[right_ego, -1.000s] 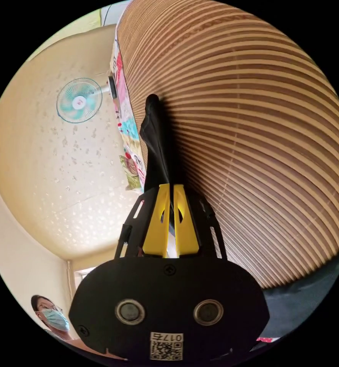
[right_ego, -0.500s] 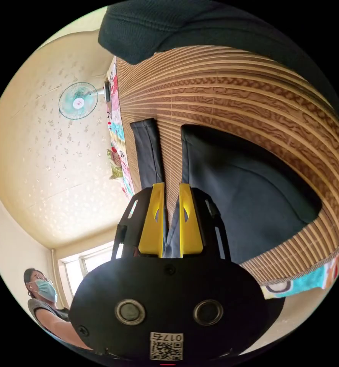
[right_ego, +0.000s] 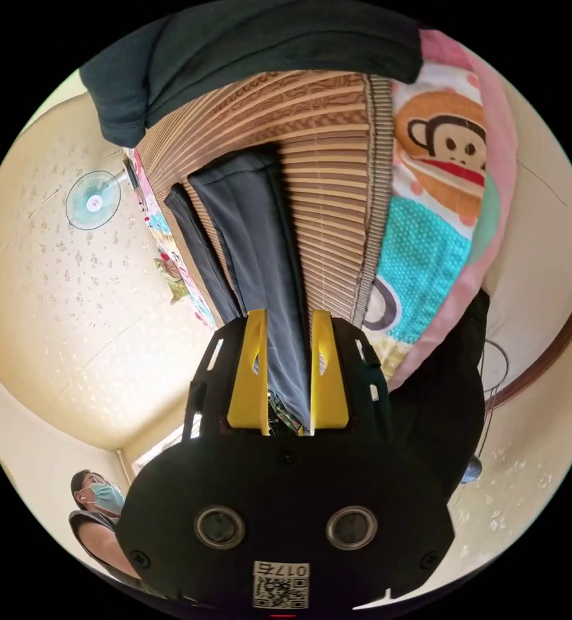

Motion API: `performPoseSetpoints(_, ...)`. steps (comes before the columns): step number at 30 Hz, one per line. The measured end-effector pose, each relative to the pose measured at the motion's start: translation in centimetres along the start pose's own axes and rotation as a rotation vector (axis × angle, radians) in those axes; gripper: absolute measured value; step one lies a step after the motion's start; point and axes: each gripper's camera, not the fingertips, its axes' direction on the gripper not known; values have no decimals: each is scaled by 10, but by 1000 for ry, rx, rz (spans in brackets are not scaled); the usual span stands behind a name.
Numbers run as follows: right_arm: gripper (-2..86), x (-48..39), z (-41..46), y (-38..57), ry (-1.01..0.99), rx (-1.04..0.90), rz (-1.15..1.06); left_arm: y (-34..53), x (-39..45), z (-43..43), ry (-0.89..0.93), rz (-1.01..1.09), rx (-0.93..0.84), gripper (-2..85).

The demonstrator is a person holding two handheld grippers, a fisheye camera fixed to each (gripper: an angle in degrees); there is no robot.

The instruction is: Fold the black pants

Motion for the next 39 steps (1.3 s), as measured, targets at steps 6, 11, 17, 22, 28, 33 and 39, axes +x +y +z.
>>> performPoseSetpoints(6, 112, -19, 22, 3, 5, -48, -15, -11, 10, -8, 147, 138, -100, 38)
performPoseSetpoints(11, 117, -34, 35, 4, 35, -65, -23, -18, -2, -19, 109, 64, -118, 68)
performPoseSetpoints(17, 121, -46, 43, 12, 8, -68, -23, -19, -42, -29, 186, -88, -11, 126)
performPoseSetpoints(22, 123, -53, 36, 16, 43, -70, -34, -31, -51, -29, 192, -107, 13, 114)
performPoseSetpoints(28, 137, -44, 25, 21, 44, -3, 37, -39, -49, -34, 218, -63, -41, 55)
performPoseSetpoints(33, 158, -54, 31, 3, 93, 13, 37, -39, -41, -53, 268, 64, -115, 50)
performPoseSetpoints(39, 162, -65, 61, -10, 197, -33, -35, -31, -41, -72, 456, 166, -223, 50)
